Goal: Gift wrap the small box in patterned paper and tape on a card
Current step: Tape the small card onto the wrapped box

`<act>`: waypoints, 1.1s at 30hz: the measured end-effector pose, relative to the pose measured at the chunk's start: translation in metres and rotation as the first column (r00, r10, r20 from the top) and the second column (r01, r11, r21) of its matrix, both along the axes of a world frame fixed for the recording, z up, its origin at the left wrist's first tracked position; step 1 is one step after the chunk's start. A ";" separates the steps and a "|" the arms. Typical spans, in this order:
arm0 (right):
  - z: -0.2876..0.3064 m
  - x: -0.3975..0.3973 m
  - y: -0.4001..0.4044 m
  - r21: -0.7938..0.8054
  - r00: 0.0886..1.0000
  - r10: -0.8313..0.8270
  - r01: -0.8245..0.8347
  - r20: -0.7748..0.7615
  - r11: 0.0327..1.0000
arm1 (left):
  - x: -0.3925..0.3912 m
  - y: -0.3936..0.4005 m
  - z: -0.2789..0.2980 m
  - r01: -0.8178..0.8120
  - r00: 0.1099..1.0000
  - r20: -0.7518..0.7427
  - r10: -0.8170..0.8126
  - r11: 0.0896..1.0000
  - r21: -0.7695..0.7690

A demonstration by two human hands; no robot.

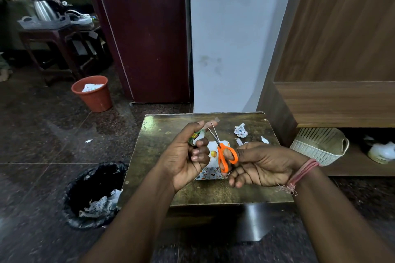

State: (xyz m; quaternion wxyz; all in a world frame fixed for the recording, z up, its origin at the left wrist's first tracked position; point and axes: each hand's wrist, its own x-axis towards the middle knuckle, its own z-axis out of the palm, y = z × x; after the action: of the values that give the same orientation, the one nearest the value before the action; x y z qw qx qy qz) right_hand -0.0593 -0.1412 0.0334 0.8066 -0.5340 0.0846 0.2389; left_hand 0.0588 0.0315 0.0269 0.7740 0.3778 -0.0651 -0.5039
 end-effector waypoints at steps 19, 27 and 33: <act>0.002 -0.003 -0.005 -0.111 0.986 -0.164 0.164 0.008 0.980 | -0.002 0.000 -0.001 0.050 0.998 0.024 -0.050 0.999 0.018; -0.001 -0.017 -0.033 -0.287 0.967 -0.248 0.222 -0.055 0.932 | -0.001 0.001 0.000 0.031 0.995 0.096 -0.031 1.000 0.001; -0.030 -0.010 -0.029 -0.989 0.927 -0.357 -0.076 -0.118 0.129 | -0.003 0.003 -0.001 0.106 0.982 0.167 -0.093 0.992 -0.073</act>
State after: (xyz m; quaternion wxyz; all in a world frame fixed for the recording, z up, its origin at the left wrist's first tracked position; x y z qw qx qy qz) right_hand -0.0695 -0.1704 0.0035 0.2512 -0.8703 0.4028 0.1312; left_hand 0.0563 0.0345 0.0262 0.7547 0.3821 -0.1677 -0.5063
